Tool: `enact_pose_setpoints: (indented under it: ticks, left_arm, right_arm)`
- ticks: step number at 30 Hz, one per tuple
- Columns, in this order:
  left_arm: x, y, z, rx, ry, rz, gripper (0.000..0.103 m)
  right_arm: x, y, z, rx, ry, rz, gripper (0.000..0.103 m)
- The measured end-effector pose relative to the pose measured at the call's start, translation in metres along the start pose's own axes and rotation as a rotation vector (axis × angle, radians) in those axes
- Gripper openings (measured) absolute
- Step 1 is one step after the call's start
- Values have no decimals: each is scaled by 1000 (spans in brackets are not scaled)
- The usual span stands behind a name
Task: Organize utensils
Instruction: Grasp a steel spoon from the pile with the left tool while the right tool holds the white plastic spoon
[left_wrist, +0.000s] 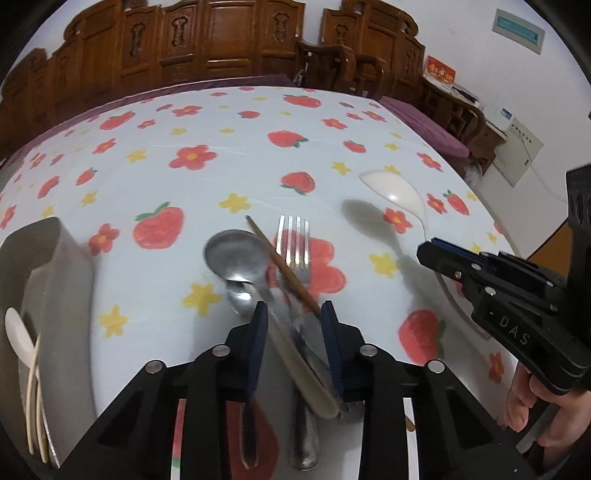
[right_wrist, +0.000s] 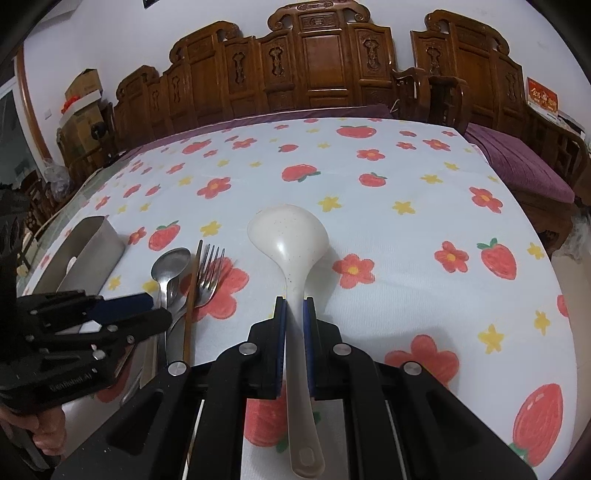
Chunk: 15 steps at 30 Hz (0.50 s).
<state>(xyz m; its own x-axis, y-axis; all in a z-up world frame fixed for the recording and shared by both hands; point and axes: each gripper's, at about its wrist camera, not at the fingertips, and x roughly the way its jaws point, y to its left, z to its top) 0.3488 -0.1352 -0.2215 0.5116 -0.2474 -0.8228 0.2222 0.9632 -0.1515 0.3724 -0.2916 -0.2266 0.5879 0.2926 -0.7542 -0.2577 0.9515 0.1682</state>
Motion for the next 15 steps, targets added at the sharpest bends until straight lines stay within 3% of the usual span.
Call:
enact_pose_setpoints:
  ticks: [7,11,15]
  left_arm:
    - [2,-8,2,19,32,51,26]
    - [2,-8,2,-2,65,-14,17]
    - [4,-16,2,18,85,45,17]
  right_arm:
    - [-1,-2,1,2,-3,3,11]
    - [-2,-2,1,6,-6,3,11]
    - [-3,-2,1,1,-9,2,11]
